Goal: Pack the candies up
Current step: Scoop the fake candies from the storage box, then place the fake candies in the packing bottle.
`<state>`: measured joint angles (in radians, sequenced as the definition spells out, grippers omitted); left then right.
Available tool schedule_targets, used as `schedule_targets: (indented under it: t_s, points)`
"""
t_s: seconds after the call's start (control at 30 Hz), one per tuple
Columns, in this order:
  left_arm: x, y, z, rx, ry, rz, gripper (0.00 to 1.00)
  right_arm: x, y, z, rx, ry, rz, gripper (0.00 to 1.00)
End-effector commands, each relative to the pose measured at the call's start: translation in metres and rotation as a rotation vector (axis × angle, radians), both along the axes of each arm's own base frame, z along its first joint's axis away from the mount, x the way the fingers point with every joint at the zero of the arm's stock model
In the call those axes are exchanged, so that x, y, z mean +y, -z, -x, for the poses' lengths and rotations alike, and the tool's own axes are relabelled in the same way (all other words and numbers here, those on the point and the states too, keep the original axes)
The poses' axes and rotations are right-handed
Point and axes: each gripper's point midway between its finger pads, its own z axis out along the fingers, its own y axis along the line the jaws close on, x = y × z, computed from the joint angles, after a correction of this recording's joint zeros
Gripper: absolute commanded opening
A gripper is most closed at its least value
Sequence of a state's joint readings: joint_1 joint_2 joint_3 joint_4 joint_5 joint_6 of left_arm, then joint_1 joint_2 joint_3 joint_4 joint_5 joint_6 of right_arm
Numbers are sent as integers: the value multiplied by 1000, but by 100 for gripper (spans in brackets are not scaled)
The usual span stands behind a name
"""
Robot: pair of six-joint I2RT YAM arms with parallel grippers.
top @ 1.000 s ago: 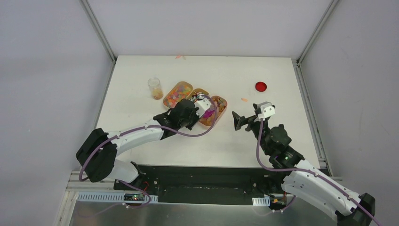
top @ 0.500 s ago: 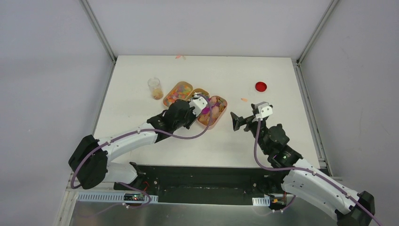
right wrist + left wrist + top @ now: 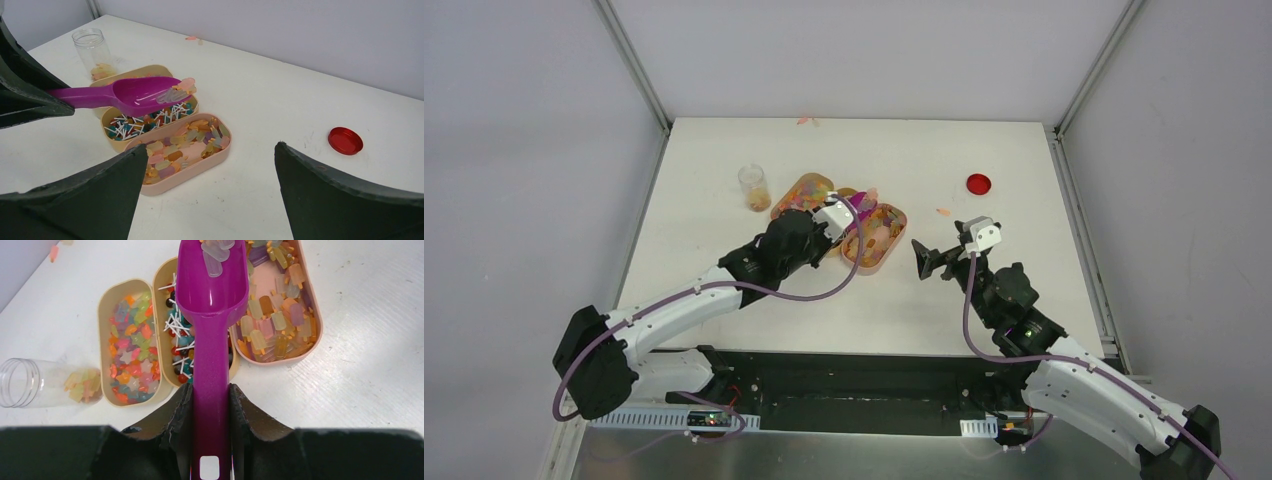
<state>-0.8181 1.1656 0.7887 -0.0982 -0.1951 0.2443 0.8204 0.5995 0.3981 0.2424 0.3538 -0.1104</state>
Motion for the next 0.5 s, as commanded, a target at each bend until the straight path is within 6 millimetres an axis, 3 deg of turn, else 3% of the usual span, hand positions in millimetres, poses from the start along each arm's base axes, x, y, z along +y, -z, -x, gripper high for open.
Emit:
schedule_targets:
  t_s: [0.0,0.47]
  points:
    - [11,-47,-13,-111,-49,19,0,1,-28,0,-63,-11,-53,100]
    - [49,-78,-21,-195,-150,26,0,3,-21,0,-66,-19,-21,100]
